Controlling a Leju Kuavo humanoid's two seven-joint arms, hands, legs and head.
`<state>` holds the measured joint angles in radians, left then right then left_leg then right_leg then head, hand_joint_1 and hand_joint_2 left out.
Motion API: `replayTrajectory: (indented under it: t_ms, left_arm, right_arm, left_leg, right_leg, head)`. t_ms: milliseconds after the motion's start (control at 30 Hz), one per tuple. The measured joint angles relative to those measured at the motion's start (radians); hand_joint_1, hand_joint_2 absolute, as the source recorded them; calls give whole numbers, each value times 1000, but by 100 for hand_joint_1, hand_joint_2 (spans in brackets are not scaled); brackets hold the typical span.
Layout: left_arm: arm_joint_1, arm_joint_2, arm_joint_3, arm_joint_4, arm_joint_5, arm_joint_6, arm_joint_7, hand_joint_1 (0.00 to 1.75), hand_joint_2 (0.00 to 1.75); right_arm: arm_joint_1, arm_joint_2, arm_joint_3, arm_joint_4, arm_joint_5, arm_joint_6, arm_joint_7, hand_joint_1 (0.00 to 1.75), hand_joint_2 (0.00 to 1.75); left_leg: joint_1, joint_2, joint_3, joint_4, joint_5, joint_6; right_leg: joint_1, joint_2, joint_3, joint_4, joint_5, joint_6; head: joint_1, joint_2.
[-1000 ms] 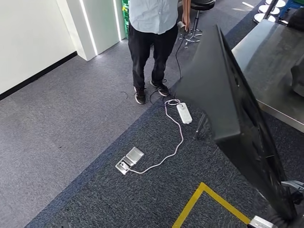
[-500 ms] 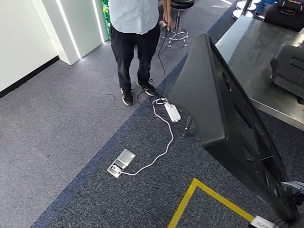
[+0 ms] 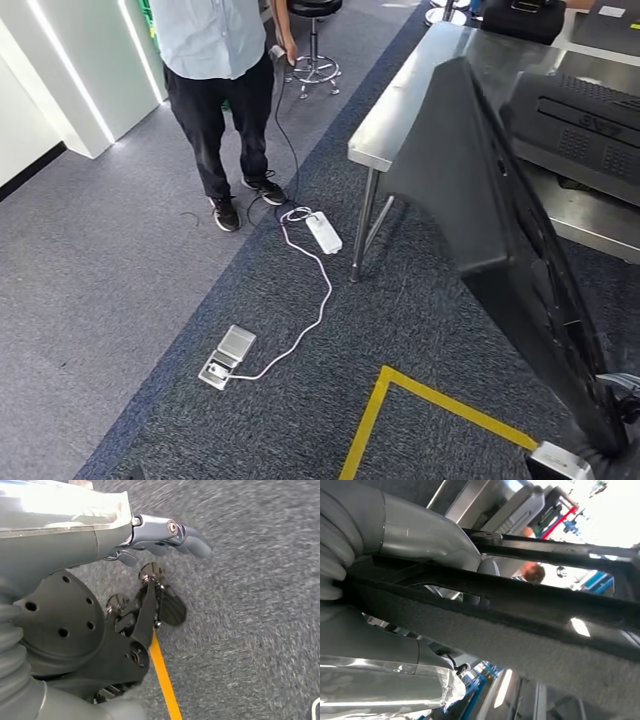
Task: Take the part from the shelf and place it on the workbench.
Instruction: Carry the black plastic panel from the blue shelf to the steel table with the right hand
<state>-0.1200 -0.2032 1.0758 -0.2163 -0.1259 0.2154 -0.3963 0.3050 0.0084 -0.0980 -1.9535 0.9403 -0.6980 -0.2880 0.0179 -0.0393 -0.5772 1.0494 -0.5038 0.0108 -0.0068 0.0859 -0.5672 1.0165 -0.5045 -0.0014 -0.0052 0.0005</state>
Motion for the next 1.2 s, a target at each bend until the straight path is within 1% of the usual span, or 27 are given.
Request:
replayTrajectory:
  t_ms: [67,100,133,200,267,300,333,367,400,433,467,500,567,633,700,767,800,833,867,900,933,967,1000,1033,1100,1167,1200]
  left_arm:
    - [-2,0,0,0,0,-10,-7,0,175]
    - [-3,0,0,0,0,-15,-10,0,175]
    - [-4,-1,0,0,0,-19,-13,0,175]
    - [-3,-1,0,0,0,-25,-16,0,175]
    - [0,-1,0,0,0,-29,-19,0,175]
    - [1,-1,0,0,0,-31,-21,0,175]
    - [1,-1,0,0,0,-34,-22,0,175]
    - [1,-1,0,0,0,-36,-22,0,175]
    - [1,-1,0,0,0,-38,-22,0,175]
    - [0,-1,0,0,0,-38,-22,0,175]
    - [0,-1,0,0,0,-39,-22,0,175]
    - [0,-1,0,0,0,-39,-22,0,175]
    - [0,-1,0,0,0,-39,-23,0,175]
    - [0,-1,0,0,0,-41,-23,0,175]
    - [1,-1,0,0,0,-43,-23,0,175]
    - [3,0,0,0,0,-45,-24,0,175]
    - [4,0,0,0,0,-45,-25,0,175]
    - [4,1,0,0,0,-46,-25,0,175]
    - [5,1,0,0,0,-46,-26,0,175]
    - [4,1,0,0,0,-46,-27,0,175]
    - [4,2,0,0,0,-46,-28,0,175]
    - [4,2,0,0,0,-46,-30,0,175]
    - [4,3,0,0,0,-46,-32,0,175]
    - [4,3,0,0,0,-47,-34,0,175]
    - [2,3,0,0,0,-51,-39,0,175]
    - [1,2,0,0,0,-58,-45,0,175]
    - [1,2,0,0,0,-60,-46,0,175]
  right_arm:
    - [-1,-2,0,3,-2,0,3,175,175]
    - [0,-3,0,4,-3,0,4,175,175]
    - [-1,-5,-1,5,-3,0,4,175,175]
    - [-5,-9,-1,7,-3,0,5,175,175]
    - [-7,-12,-1,11,-4,0,5,175,175]
    - [-7,-13,-1,14,-5,0,6,175,175]
    - [-6,-14,-1,16,-6,0,8,175,175]
    - [-6,-15,-1,18,-7,0,9,175,175]
    - [-7,-16,-1,20,-8,0,10,175,175]
    - [-8,-17,-1,21,-8,0,10,175,175]
    - [-9,-18,-1,21,-8,0,10,175,175]
    - [-10,-18,0,21,-8,0,9,175,175]
    - [-9,-20,0,21,-8,0,10,175,175]
    - [-8,-22,0,21,-9,0,10,175,175]
    - [-9,-22,1,20,-9,0,10,175,175]
    - [-9,-22,1,21,-10,0,10,175,175]
    - [-8,-23,2,22,-9,0,10,175,175]
    - [-8,-23,2,23,-9,0,10,175,175]
    - [-7,-23,3,24,-9,0,11,175,175]
    - [-7,-23,3,25,-9,0,11,175,175]
    - [-8,-23,3,25,-9,0,11,175,175]
    - [-8,-23,3,25,-9,0,11,175,175]
    - [-8,-23,4,26,-9,0,11,175,175]
    - [-7,-23,4,26,-10,0,11,175,175]
    - [-3,-23,5,26,-10,0,11,175,175]
    - [-3,-24,6,26,-9,0,11,175,175]
    - [-5,-25,7,26,-9,0,11,175,175]
  left_leg:
    - [-2,1,6,-16,-4,2]
    - [-2,7,8,-19,-3,6]
    - [0,13,11,-22,-1,11]
    - [3,30,17,-27,-1,19]
    - [3,49,19,-27,-4,22]
    - [3,57,20,-27,-6,22]
    - [3,65,22,-27,-8,21]
    - [3,72,26,-27,-11,19]
    - [3,78,30,-27,-14,17]
    - [2,83,35,-27,-18,13]
    - [0,89,39,-27,-21,8]
    - [-2,93,41,-27,-24,3]
    - [-3,105,45,-30,-27,-8]
    - [1,105,48,-26,-39,-18]
    - [2,83,21,44,-86,-23]
    - [0,61,-42,178,-147,-23]
    - [0,57,-69,230,-161,-22]
    - [-1,54,-83,248,-153,-20]
    - [-1,51,-79,228,-127,-17]
    - [-2,47,-60,174,-88,-13]
    - [-2,32,-36,108,-49,-8]
    - [-1,17,-13,49,-21,-3]
    - [0,3,3,9,-7,-1]
    - [-1,-6,10,-11,-5,1]
    - [-3,2,15,-21,-8,5]
    - [0,16,20,-27,-5,13]
    - [2,25,23,-30,-4,18]
  right_leg:
    - [-4,13,-5,-1,1,13]
    - [-5,6,-5,0,-2,20]
    - [-5,-11,-9,12,-12,26]
    - [-6,-56,-45,93,-58,37]
    - [-10,-73,-110,222,-111,47]
    - [-12,-75,-132,262,-118,50]
    - [-14,-78,-137,265,-105,53]
    - [-14,-81,-121,228,-75,54]
    - [-14,-90,-89,161,-36,53]
    - [-11,-104,-55,93,-9,50]
    - [-7,-114,-30,40,8,44]
    - [-3,-121,-17,11,14,38]
    - [3,-114,-17,2,10,24]
    - [0,-100,-15,-3,13,9]
    - [-4,-87,-12,-9,16,-3]
    - [-3,-73,-13,-9,15,-9]
    - [-2,-63,-12,-9,15,-10]
    - [-1,-53,-11,-9,14,-10]
    - [0,-41,-9,-9,14,-10]
    - [0,-30,-6,-8,13,-9]
    - [0,-19,-4,-8,11,-7]
    - [1,-9,-4,-6,9,-4]
    - [1,0,-6,-4,9,0]
    - [0,7,-9,-3,9,5]
    - [-5,18,-13,-3,8,17]
    - [-6,-9,-22,21,-10,30]
    - [-6,-32,-39,59,-33,35]
  head:
    - [0,0]
    - [0,0]
    - [1,0]
    - [4,0]
    - [5,0]
    - [5,0]
    - [5,0]
    - [5,0]
    - [5,0]
    - [5,0]
    - [4,0]
    - [3,0]
    - [2,0]
    - [2,0]
    - [1,0]
    - [1,0]
    - [1,0]
    - [1,0]
    - [1,0]
    - [1,0]
    - [2,0]
    - [2,0]
    - [2,0]
    - [3,0]
    - [2,0]
    - [4,0]
    - [5,0]
